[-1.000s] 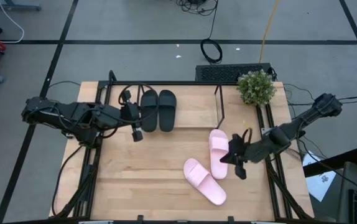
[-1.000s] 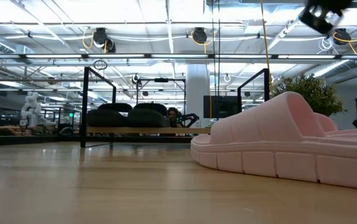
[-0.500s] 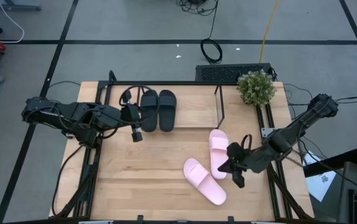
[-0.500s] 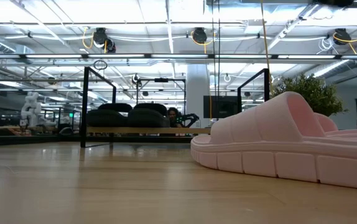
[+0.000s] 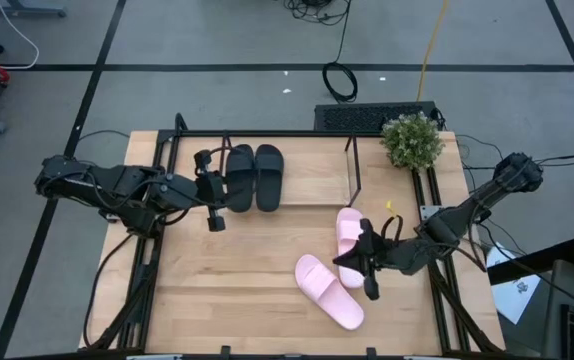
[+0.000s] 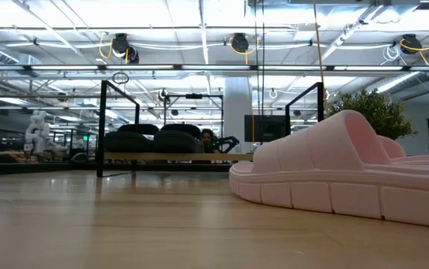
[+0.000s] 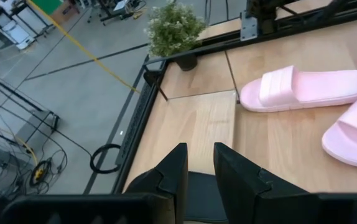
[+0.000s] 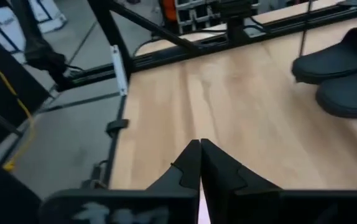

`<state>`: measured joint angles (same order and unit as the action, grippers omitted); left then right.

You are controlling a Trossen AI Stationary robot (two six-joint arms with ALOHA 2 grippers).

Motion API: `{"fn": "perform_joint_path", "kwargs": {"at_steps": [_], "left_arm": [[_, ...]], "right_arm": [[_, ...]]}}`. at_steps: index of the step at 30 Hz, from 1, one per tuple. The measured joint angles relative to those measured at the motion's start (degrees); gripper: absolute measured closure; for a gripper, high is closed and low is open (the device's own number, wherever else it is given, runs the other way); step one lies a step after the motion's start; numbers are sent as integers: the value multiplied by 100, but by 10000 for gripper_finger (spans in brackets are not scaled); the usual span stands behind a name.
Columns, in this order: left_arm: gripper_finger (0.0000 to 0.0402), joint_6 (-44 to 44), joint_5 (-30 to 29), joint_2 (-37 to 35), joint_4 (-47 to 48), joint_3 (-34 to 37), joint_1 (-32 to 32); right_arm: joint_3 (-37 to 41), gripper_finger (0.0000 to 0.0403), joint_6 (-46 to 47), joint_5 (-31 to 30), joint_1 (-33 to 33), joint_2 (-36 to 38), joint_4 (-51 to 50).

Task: Pick and place slides into the shelf
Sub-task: Put the right pink slipper on the shelf

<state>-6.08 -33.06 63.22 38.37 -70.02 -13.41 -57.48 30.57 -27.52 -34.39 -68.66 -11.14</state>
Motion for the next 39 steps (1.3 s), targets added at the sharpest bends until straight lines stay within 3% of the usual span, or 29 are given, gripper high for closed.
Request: {"fn": "perform_joint_path", "kwargs": {"at_steps": [8,17,21,33,39], "left_arm": [[316,-18,-2,0,4,0,-126],[316,-17,-153,0,4,0,-127],[316,-16,-155,0,4,0,-127],[316,-155,-162,0,4,0,-127],[316,-165,-166,0,3,0,-127]], "right_arm": [[44,375,4,69,559,55,-276],[44,243,-468,229,823,277,-373],[44,208,-527,226,822,365,-398],[44,200,1154,222,817,422,-342],[16,200,426,504,759,415,-385]]}}
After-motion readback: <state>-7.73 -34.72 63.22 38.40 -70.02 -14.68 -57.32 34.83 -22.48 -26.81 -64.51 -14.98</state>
